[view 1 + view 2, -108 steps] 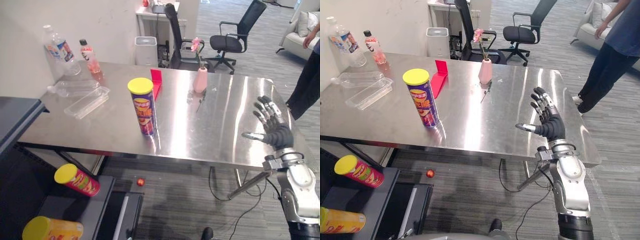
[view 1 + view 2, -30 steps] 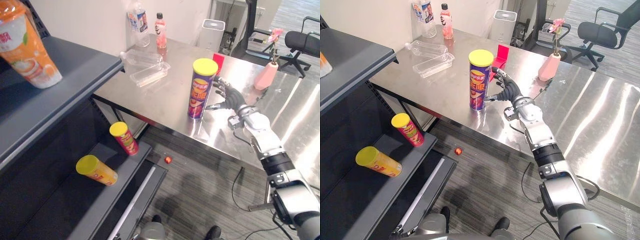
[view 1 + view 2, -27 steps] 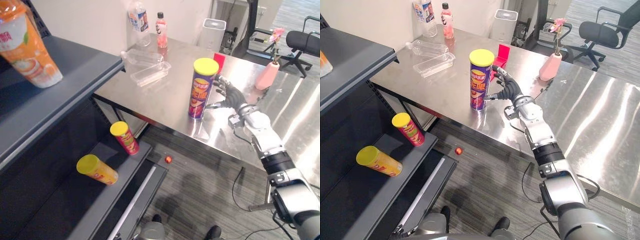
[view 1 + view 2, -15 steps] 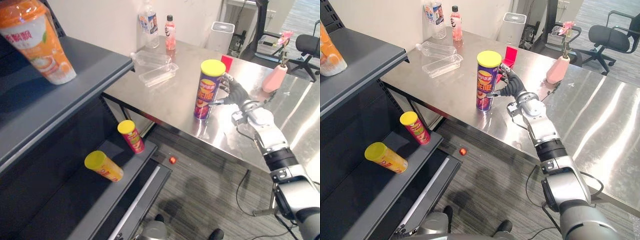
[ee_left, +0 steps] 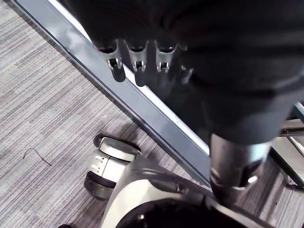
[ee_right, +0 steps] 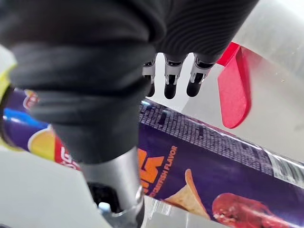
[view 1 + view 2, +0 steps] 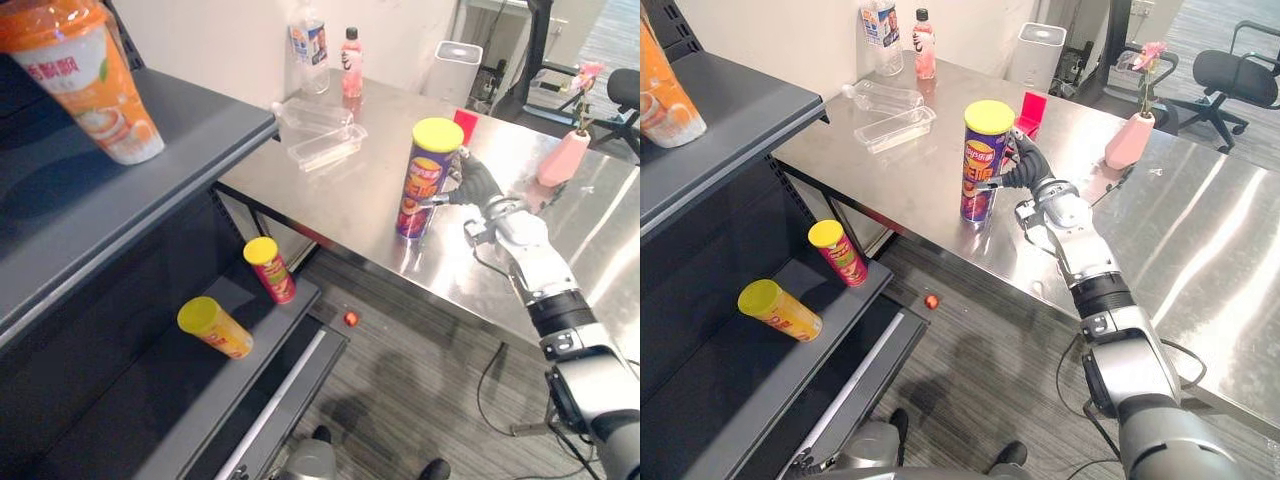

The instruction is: Put the gum and the chips on the shelf.

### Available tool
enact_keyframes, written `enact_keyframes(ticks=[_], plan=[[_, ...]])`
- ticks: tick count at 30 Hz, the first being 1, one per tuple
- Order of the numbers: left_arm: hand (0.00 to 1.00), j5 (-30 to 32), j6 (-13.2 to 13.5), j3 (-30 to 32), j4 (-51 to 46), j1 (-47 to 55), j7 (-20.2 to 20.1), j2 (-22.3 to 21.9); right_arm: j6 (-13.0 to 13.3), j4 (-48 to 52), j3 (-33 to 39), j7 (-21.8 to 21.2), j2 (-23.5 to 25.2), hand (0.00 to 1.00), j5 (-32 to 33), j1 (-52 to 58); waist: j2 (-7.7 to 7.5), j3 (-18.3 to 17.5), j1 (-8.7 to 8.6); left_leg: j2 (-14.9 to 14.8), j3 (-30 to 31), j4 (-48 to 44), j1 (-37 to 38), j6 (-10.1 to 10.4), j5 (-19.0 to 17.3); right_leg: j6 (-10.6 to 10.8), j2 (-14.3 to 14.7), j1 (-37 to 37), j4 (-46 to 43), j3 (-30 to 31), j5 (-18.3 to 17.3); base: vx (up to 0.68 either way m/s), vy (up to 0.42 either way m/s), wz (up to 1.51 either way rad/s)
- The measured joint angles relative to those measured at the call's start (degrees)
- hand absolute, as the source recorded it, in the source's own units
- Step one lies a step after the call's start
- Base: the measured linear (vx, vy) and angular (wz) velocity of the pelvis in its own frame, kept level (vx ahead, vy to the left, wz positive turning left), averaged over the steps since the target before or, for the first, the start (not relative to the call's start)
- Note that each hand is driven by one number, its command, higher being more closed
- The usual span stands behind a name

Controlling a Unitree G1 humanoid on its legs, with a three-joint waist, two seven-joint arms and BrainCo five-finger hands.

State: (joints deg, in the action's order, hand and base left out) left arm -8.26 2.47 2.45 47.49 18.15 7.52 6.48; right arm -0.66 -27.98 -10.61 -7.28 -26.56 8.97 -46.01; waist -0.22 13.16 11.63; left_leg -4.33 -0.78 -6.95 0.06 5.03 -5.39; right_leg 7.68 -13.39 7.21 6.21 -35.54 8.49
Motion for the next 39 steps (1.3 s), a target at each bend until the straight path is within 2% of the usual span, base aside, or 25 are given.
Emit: enact_keyframes(ticks=[5, 6, 18, 29, 39], plan=[[0.00, 0.0, 0.0, 0.0, 0.0, 0.0, 0.0, 0.0, 0.0, -1.2, 0.0, 0.7, 0.0, 0.00, 0.1, 0.0, 0.19, 0.0, 0.06, 0.0, 0.2, -0.3, -0.4, 0.0, 0.0, 0.0, 0.0, 0.0, 0.0, -0.2, 0.0, 0.00, 0.002, 0.01], [0.00, 0.0, 0.0, -0.1, 0.0, 0.0, 0.0, 0.0, 0.1, -1.9, 0.0, 0.7, 0.0, 1.00, 0.1, -0.1, 0.19, 0.0, 0.08, 0.0, 0.2, -0.3, -0.5, 0.0, 0.0, 0.0, 0.0, 0.0, 0.0, -0.3, 0.0, -0.01, 0.012, 0.04], [0.00, -0.2, 0.3, -0.9, -0.2, -0.1, -0.1, 0.0, 0.1, -2.4, -0.7, 0.6, -1.7, 1.00, 0.0, -1.3, 0.69, 0.4, 1.08, -0.2, 0.5, -0.4, -0.9, 0.0, 0.0, 0.0, -0.1, -0.2, 0.0, -0.7, 0.0, 0.00, 0.003, 0.01], [0.00, -0.2, 0.3, -1.0, -0.6, -0.1, -0.1, 0.1, 0.3, -2.4, -1.1, 0.4, -1.7, 1.00, -0.1, -2.1, 0.61, 1.2, 1.15, -0.2, 0.5, -0.4, -0.9, 0.0, 0.0, 0.0, 0.0, -0.2, 0.0, -0.6, 0.0, 0.00, 0.000, 0.00], [0.00, -0.1, 0.6, -1.0, -0.8, -0.1, -0.1, 0.1, 1.9, -2.0, -1.1, 0.8, -1.7, 1.00, -0.2, -2.8, 0.08, 2.1, 1.19, -0.4, -0.1, -0.1, -0.8, 0.0, 0.0, 0.0, 0.0, -0.7, 0.0, 0.0, 0.0, 0.00, 0.000, -0.02]])
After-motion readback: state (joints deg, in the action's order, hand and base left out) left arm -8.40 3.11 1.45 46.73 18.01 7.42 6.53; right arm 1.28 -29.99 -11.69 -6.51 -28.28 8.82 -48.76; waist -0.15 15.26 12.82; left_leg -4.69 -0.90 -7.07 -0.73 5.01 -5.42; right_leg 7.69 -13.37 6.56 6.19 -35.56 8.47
